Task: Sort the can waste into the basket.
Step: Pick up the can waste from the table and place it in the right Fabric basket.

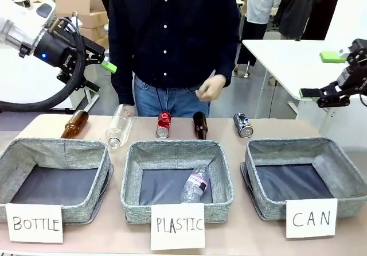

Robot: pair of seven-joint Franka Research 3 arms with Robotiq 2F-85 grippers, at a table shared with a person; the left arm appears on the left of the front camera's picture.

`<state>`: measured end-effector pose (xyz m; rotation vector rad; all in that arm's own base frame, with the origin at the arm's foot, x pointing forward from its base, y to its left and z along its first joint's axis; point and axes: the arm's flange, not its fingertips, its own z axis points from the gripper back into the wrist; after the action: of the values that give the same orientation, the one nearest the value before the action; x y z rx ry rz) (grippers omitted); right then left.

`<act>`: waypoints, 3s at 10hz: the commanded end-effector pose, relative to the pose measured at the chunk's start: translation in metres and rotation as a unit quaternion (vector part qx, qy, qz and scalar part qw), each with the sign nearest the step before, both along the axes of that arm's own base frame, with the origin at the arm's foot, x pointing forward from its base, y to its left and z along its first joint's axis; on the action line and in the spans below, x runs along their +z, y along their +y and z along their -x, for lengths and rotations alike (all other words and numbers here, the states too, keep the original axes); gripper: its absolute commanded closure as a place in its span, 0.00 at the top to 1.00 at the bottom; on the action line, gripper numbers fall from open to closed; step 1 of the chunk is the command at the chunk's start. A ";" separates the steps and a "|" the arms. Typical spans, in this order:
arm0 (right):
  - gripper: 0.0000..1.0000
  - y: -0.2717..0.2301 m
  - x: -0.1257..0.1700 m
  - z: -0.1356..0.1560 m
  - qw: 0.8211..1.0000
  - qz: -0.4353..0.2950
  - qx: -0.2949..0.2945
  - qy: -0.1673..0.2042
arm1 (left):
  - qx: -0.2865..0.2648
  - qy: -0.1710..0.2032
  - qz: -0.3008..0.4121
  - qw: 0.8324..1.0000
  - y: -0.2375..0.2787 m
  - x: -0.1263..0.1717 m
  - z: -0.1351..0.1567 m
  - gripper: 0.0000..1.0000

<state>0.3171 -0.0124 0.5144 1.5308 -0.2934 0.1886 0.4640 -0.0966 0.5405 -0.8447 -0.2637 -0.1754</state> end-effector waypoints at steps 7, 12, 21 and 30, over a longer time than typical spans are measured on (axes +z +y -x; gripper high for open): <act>1.00 0.001 0.002 -0.004 1.000 -0.009 0.000 -0.015 | 0.087 -0.045 -0.280 0.955 -0.190 -0.127 -0.143 1.00; 1.00 0.001 0.002 -0.004 1.000 -0.009 0.000 -0.015 | 0.095 -0.058 -0.321 0.941 -0.235 -0.179 -0.173 1.00; 1.00 0.001 0.002 -0.004 1.000 -0.009 0.000 -0.015 | 0.110 -0.044 -0.353 0.928 -0.240 -0.221 -0.201 0.40; 1.00 0.001 0.002 -0.004 1.000 -0.009 0.000 -0.015 | 0.114 -0.044 -0.337 0.934 -0.227 -0.203 -0.185 0.00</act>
<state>0.3174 -0.0119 0.5143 1.5296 -0.2922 0.1896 0.6632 -0.3318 0.3236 -0.1167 -0.3488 -0.1008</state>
